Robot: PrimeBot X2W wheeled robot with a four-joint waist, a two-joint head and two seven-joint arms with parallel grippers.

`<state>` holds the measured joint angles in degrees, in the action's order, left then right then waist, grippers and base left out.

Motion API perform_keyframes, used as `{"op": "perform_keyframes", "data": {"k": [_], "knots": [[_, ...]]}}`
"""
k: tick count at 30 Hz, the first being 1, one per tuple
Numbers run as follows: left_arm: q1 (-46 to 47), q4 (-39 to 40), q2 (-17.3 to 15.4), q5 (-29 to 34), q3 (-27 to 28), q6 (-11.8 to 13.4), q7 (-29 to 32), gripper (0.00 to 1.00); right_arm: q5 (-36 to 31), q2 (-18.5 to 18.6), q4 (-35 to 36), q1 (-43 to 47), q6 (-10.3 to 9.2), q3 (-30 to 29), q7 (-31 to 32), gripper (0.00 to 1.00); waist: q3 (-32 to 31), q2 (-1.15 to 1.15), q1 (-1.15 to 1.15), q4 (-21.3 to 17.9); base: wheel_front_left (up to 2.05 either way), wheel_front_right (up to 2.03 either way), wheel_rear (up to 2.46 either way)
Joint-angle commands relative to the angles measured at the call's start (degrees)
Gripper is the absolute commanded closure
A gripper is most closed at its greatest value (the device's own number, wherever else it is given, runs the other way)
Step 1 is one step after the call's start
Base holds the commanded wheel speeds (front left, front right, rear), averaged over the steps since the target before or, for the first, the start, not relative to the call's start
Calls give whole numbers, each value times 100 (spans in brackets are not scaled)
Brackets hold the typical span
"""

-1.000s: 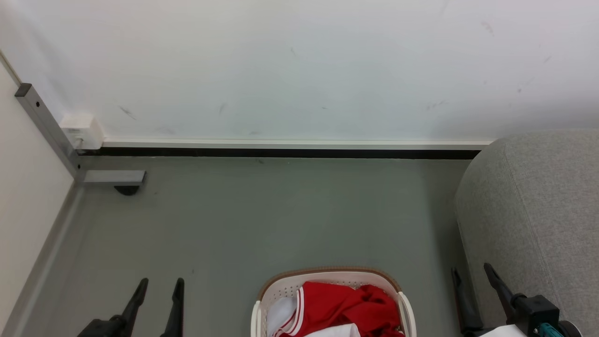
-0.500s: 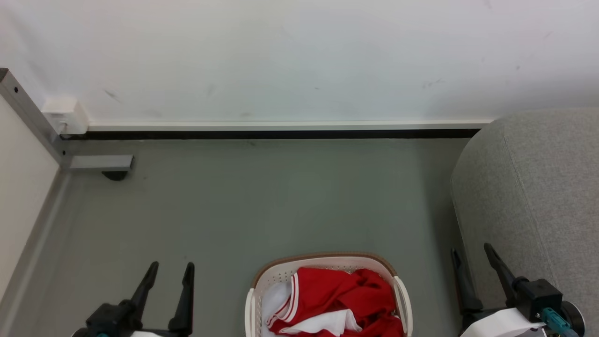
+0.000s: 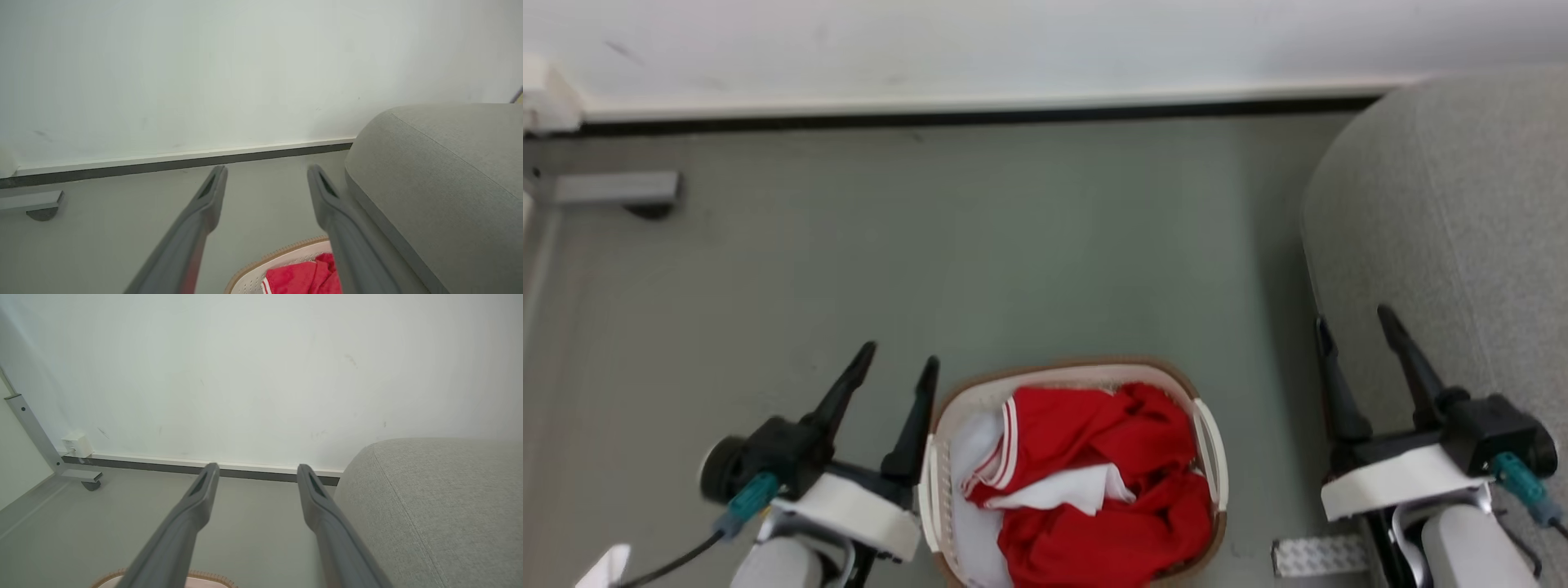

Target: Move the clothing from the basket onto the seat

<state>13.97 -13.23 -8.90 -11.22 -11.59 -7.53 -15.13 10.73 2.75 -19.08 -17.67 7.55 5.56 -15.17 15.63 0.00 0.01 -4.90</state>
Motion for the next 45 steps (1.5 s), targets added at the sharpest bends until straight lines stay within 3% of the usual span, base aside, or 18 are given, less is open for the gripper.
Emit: {"op": "perform_keyframes", "data": {"k": [1,11,24,31,45], "knots": [[235,-114,-110,-32,-175,8,-4,0,-10,26,152,-175,-12,1,2,0,511,0,-1,-146,0,0,0],[1422,-1216,-335,75,-1663,8,12,0,-47,22,857,-781,-12,42,3,0,1556,0,-1,-367,0,0,0],[2941,-2317,-68,182,-3206,8,964,0,-83,20,1611,-1270,-12,41,3,0,2912,0,-1,-512,0,0,0],[3519,-2600,9,287,-3446,26,1316,0,-19,20,1898,-1483,-12,70,2,0,3552,0,-1,-605,0,0,0],[4244,-3184,102,516,-3602,211,1541,0,-59,20,2257,-1578,-12,33,2,0,4223,0,-1,-665,0,0,0]]}}
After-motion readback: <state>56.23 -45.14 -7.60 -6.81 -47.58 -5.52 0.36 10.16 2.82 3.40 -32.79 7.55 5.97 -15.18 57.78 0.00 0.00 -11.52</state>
